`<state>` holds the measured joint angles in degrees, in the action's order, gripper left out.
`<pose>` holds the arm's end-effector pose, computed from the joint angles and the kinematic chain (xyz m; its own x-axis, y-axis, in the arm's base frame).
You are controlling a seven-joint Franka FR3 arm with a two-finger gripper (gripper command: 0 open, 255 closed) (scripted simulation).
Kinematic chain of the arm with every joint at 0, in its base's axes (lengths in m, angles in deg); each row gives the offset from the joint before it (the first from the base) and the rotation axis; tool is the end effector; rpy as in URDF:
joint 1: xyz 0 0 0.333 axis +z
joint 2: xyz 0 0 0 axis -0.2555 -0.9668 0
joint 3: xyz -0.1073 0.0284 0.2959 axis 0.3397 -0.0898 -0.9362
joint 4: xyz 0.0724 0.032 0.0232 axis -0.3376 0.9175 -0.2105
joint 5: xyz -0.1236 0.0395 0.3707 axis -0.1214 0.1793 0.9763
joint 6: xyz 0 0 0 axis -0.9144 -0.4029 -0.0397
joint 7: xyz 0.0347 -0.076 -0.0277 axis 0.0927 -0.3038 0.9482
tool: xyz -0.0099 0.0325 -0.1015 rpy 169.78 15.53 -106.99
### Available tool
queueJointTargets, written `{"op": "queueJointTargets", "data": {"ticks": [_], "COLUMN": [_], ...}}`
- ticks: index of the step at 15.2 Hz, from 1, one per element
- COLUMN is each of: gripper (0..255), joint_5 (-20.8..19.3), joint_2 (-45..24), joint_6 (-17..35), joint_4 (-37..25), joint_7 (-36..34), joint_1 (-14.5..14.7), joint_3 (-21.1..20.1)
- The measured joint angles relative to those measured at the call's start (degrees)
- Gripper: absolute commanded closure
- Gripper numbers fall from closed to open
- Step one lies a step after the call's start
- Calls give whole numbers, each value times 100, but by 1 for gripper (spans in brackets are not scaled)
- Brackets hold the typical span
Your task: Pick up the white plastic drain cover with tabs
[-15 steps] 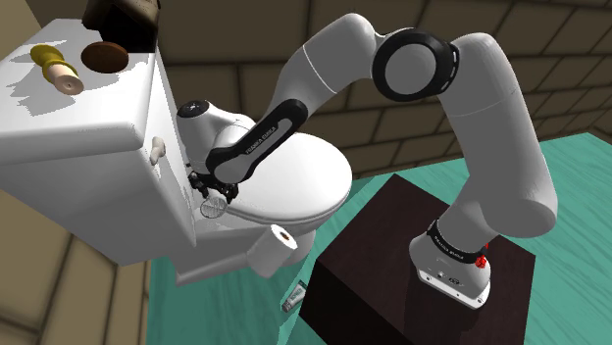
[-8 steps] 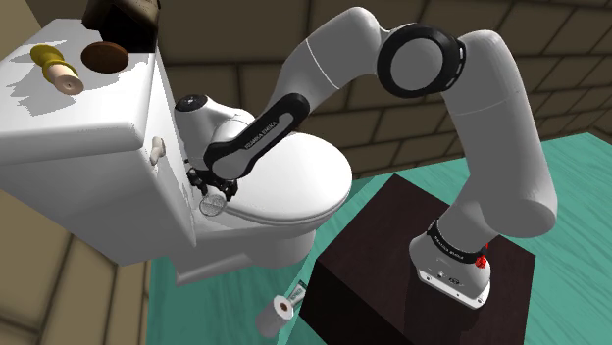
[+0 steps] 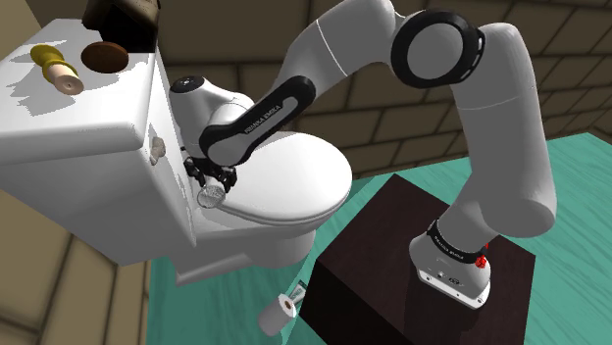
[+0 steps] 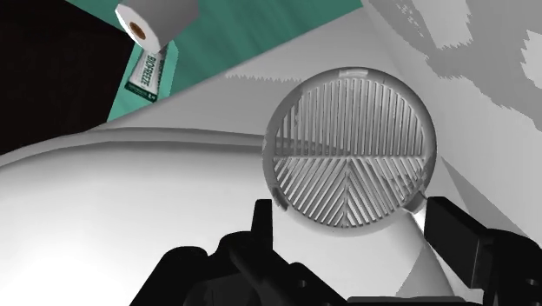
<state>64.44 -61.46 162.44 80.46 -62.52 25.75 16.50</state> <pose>0.6048 0.3236 0.2162 0.4923 -0.8682 0.0615 -0.8696 -0.4938 -0.0092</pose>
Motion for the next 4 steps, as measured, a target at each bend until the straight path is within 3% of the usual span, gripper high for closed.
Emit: {"op": "queueJointTargets", "data": {"ticks": [4], "gripper": [255], "joint_5": [75], "joint_2": [171], "joint_6": [-182], "joint_4": [-17], "joint_7": [47], "joint_1": [-29], "joint_3": [-63]}}
